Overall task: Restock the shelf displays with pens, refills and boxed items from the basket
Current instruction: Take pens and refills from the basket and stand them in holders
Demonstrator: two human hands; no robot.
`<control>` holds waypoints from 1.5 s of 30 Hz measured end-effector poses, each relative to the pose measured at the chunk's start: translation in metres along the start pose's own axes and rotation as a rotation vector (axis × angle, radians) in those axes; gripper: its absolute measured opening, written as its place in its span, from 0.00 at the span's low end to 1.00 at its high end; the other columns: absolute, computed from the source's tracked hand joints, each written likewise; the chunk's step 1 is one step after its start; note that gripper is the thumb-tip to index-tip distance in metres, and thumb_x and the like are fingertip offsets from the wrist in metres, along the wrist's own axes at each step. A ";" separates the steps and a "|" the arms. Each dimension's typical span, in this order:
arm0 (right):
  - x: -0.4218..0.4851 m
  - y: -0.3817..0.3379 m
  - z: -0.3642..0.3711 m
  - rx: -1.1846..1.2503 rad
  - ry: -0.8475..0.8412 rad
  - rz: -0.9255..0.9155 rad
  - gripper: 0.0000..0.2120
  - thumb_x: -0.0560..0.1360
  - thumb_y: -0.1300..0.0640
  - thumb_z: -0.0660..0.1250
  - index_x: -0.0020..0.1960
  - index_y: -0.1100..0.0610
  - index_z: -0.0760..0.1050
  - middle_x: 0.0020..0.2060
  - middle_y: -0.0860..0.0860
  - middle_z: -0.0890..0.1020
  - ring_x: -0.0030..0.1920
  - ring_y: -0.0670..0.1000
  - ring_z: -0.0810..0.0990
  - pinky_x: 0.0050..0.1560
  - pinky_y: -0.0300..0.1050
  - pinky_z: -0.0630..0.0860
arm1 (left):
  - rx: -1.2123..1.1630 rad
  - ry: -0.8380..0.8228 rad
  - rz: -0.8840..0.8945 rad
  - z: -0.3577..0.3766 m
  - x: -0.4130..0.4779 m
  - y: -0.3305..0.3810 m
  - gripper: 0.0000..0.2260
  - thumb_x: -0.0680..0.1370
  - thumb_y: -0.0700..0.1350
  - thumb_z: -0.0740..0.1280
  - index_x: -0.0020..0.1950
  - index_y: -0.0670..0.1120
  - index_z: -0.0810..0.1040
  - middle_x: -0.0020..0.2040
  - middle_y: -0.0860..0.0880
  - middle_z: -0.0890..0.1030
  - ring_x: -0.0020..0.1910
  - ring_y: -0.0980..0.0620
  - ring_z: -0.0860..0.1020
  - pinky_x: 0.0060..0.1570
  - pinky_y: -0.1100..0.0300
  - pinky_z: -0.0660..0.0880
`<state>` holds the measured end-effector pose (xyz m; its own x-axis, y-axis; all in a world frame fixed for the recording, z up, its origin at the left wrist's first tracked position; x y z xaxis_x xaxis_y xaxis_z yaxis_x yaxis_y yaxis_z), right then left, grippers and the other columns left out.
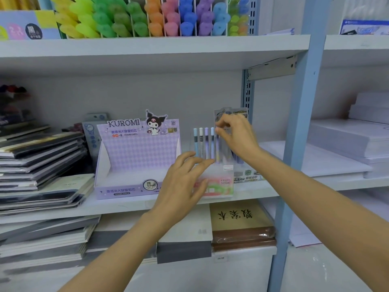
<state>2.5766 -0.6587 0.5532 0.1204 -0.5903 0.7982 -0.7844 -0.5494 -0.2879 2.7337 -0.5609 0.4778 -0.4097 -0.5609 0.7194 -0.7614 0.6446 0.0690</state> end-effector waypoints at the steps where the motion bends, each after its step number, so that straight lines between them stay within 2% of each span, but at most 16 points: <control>1: 0.000 0.003 0.004 -0.030 -0.049 0.028 0.08 0.78 0.52 0.67 0.53 0.54 0.79 0.50 0.52 0.78 0.56 0.51 0.72 0.52 0.51 0.73 | 0.002 -0.001 -0.002 0.000 0.000 0.000 0.20 0.79 0.44 0.66 0.72 0.49 0.71 0.63 0.50 0.76 0.70 0.47 0.64 0.64 0.49 0.68; 4: -0.002 0.006 0.008 -0.018 -0.188 0.095 0.16 0.79 0.49 0.63 0.63 0.54 0.77 0.59 0.55 0.74 0.63 0.54 0.69 0.60 0.49 0.69 | 0.009 -0.012 -0.005 0.000 0.000 0.003 0.21 0.79 0.45 0.65 0.73 0.49 0.70 0.67 0.49 0.74 0.72 0.48 0.63 0.65 0.48 0.68; 6: -0.011 0.000 -0.001 0.065 -0.164 0.096 0.19 0.80 0.50 0.63 0.69 0.55 0.72 0.62 0.54 0.72 0.63 0.52 0.71 0.63 0.49 0.70 | 0.016 0.001 0.004 -0.001 -0.002 0.006 0.23 0.79 0.46 0.65 0.75 0.49 0.67 0.72 0.47 0.69 0.73 0.47 0.62 0.69 0.49 0.65; 8: -0.026 -0.021 -0.020 0.193 -0.025 0.002 0.16 0.80 0.54 0.63 0.66 0.57 0.73 0.58 0.52 0.74 0.56 0.48 0.75 0.58 0.47 0.75 | 0.026 0.042 0.008 -0.004 -0.008 0.011 0.25 0.79 0.46 0.65 0.76 0.48 0.64 0.76 0.45 0.63 0.75 0.46 0.60 0.72 0.52 0.60; 11: -0.064 -0.062 -0.038 0.367 0.113 -0.190 0.08 0.80 0.59 0.63 0.55 0.59 0.78 0.49 0.49 0.78 0.45 0.45 0.77 0.44 0.41 0.76 | 0.038 0.184 -0.018 -0.009 -0.034 0.010 0.23 0.78 0.43 0.65 0.73 0.44 0.67 0.71 0.43 0.67 0.69 0.44 0.66 0.68 0.53 0.63; 13: -0.099 -0.087 -0.027 0.482 0.025 -0.264 0.08 0.79 0.59 0.62 0.52 0.59 0.78 0.44 0.47 0.79 0.40 0.44 0.78 0.39 0.37 0.74 | 0.028 0.243 -0.081 -0.003 -0.067 0.003 0.21 0.76 0.42 0.63 0.70 0.42 0.69 0.66 0.41 0.71 0.65 0.44 0.69 0.64 0.52 0.66; 16: -0.164 -0.111 0.023 0.542 -0.252 -0.312 0.07 0.79 0.59 0.62 0.49 0.59 0.79 0.40 0.44 0.79 0.36 0.42 0.76 0.37 0.35 0.71 | 0.000 0.207 -0.219 0.023 -0.136 -0.015 0.20 0.75 0.41 0.63 0.67 0.41 0.69 0.61 0.40 0.73 0.60 0.43 0.70 0.60 0.53 0.67; 20: -0.264 -0.101 0.123 0.443 -0.665 -0.178 0.08 0.80 0.56 0.63 0.49 0.56 0.81 0.40 0.47 0.82 0.37 0.46 0.77 0.39 0.44 0.74 | -0.009 -0.034 -0.449 0.077 -0.254 -0.046 0.16 0.74 0.36 0.66 0.61 0.39 0.75 0.57 0.40 0.75 0.54 0.41 0.73 0.53 0.51 0.70; 23: -0.346 -0.077 0.192 0.368 -0.955 -0.034 0.08 0.80 0.55 0.63 0.53 0.56 0.80 0.46 0.50 0.83 0.42 0.49 0.79 0.44 0.45 0.74 | -0.030 -0.346 -0.675 0.123 -0.351 -0.063 0.16 0.76 0.36 0.67 0.64 0.39 0.75 0.60 0.40 0.76 0.58 0.38 0.75 0.55 0.47 0.72; 27: -0.450 -0.039 0.255 0.268 -1.240 0.200 0.15 0.80 0.54 0.63 0.65 0.57 0.73 0.58 0.56 0.78 0.52 0.55 0.79 0.53 0.47 0.75 | 0.035 -0.786 -0.888 0.171 -0.456 -0.076 0.24 0.83 0.49 0.58 0.77 0.45 0.59 0.78 0.45 0.58 0.75 0.46 0.60 0.71 0.55 0.60; 29: -0.494 -0.021 0.272 0.213 -1.342 0.334 0.21 0.80 0.52 0.63 0.71 0.55 0.66 0.65 0.57 0.72 0.59 0.57 0.76 0.59 0.50 0.74 | 0.018 -0.891 -0.958 0.182 -0.486 -0.079 0.26 0.84 0.53 0.54 0.79 0.45 0.52 0.80 0.46 0.52 0.77 0.47 0.55 0.73 0.55 0.58; 31: -0.529 -0.007 0.283 0.167 -1.416 0.402 0.27 0.79 0.51 0.64 0.75 0.53 0.60 0.69 0.56 0.67 0.63 0.56 0.73 0.61 0.48 0.72 | -0.023 -0.943 -1.001 0.188 -0.506 -0.078 0.27 0.84 0.53 0.53 0.79 0.44 0.50 0.80 0.46 0.51 0.78 0.48 0.54 0.73 0.56 0.56; 34: -0.553 0.001 0.293 0.103 -1.342 0.375 0.29 0.77 0.53 0.68 0.74 0.52 0.60 0.66 0.53 0.66 0.61 0.53 0.72 0.54 0.43 0.70 | -0.047 -0.931 -1.004 0.192 -0.521 -0.074 0.28 0.84 0.51 0.55 0.80 0.44 0.48 0.80 0.48 0.48 0.78 0.50 0.53 0.74 0.58 0.54; 38: -0.565 0.007 0.303 0.092 -1.231 0.331 0.20 0.74 0.60 0.70 0.63 0.56 0.68 0.60 0.52 0.71 0.56 0.51 0.72 0.45 0.39 0.63 | -0.049 -0.805 -0.991 0.190 -0.518 -0.069 0.25 0.83 0.48 0.57 0.78 0.44 0.55 0.80 0.48 0.50 0.77 0.49 0.54 0.73 0.59 0.56; 40: -0.567 0.014 0.305 0.140 -1.201 0.349 0.16 0.73 0.61 0.71 0.57 0.56 0.70 0.57 0.51 0.73 0.55 0.50 0.73 0.45 0.39 0.64 | -0.051 -0.775 -0.977 0.189 -0.515 -0.067 0.24 0.82 0.46 0.59 0.77 0.42 0.59 0.79 0.46 0.54 0.76 0.47 0.57 0.73 0.56 0.59; 45: -0.565 0.022 0.306 0.269 -1.200 0.376 0.09 0.74 0.61 0.71 0.51 0.56 0.73 0.51 0.51 0.77 0.50 0.51 0.77 0.51 0.45 0.75 | -0.052 -0.741 -0.969 0.189 -0.512 -0.068 0.21 0.80 0.42 0.64 0.72 0.39 0.68 0.75 0.38 0.63 0.72 0.39 0.63 0.70 0.48 0.65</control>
<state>2.6779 -0.5185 -0.0658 0.4994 -0.8171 -0.2881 -0.7595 -0.2528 -0.5994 2.9004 -0.4159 -0.0260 0.1159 -0.9704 -0.2119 -0.8967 -0.1939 0.3980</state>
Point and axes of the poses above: each hand's wrist, its own x-axis towards the middle knuckle, its own z-axis out of the palm, y = z × x, the point moved 6 cm from there along x, towards the middle knuckle
